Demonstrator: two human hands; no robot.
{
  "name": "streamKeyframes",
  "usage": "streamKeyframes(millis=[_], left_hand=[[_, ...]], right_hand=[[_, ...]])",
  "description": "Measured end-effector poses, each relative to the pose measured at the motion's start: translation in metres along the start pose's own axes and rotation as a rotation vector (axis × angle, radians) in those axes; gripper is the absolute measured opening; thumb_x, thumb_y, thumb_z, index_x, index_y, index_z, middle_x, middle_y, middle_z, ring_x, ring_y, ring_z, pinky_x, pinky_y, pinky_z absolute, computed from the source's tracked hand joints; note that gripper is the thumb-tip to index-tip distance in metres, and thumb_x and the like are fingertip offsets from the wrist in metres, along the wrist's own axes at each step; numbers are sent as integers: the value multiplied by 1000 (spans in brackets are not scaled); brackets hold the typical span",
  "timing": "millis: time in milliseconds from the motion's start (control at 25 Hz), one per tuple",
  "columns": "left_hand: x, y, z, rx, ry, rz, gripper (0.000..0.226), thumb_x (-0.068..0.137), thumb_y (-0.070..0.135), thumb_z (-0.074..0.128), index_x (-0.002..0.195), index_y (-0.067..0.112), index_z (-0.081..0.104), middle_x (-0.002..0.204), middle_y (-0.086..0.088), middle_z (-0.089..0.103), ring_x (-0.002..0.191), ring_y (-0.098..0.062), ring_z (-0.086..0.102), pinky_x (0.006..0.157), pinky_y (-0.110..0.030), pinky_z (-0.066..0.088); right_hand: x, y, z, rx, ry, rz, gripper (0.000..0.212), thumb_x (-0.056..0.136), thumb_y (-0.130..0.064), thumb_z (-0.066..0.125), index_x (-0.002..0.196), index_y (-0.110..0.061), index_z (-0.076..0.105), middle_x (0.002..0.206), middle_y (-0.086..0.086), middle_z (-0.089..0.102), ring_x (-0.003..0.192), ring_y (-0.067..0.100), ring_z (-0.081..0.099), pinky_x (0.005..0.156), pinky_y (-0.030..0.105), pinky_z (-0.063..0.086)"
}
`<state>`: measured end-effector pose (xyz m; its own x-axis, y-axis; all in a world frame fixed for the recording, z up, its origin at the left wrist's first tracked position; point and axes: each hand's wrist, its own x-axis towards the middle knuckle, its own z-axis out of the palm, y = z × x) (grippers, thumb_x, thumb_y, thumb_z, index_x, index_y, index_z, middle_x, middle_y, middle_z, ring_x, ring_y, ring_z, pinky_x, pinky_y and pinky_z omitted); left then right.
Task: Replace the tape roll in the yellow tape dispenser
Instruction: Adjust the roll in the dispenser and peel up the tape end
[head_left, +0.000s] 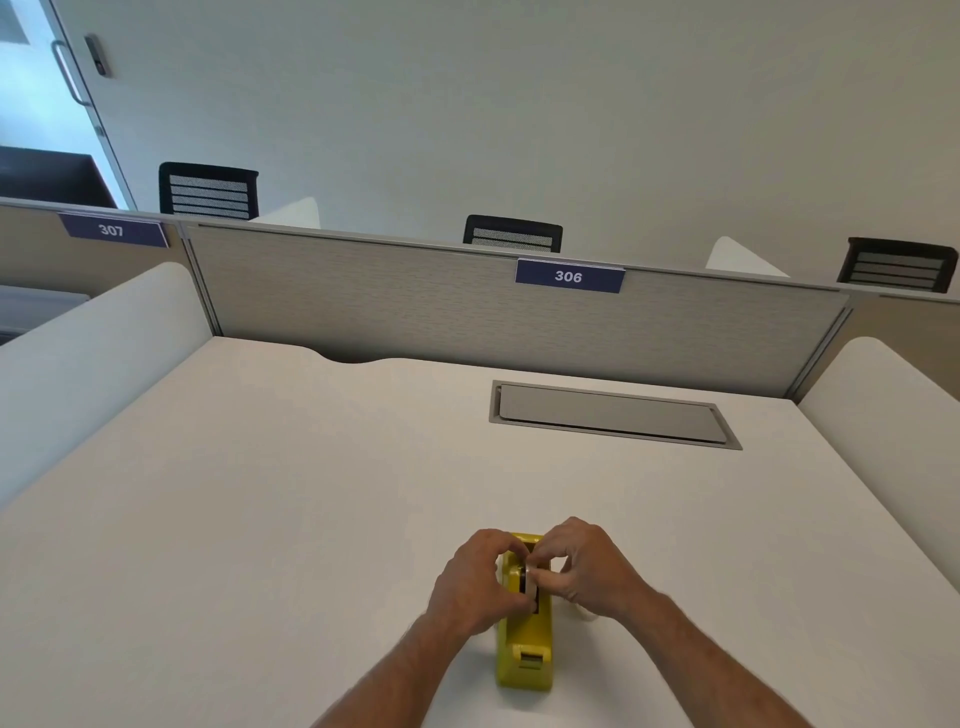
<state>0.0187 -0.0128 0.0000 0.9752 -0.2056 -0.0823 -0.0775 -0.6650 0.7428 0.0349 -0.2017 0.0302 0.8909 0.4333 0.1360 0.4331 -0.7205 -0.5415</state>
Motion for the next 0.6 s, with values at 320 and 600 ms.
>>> streamKeyframes(millis=[320,600], left_hand=[[0,1,0,-19,-6,-17,56,56,48,89,101,49,55,117,28,45,104,-5,54,84,-24,53],[0,1,0,-17,-5,-17,57,57,48,89,104,47,57,119,27,46,104,-4,54,83,-22,52]], right_hand=[[-2,2,2,7,-17,14,15,79,-33,73,92,-31,79,91,-15,74,92,6,57,71,27,53],[0,6,2,-12,-39,34,17,78,-36,73,94,-33,78,92,-19,73,92,4,57,71,23,53]])
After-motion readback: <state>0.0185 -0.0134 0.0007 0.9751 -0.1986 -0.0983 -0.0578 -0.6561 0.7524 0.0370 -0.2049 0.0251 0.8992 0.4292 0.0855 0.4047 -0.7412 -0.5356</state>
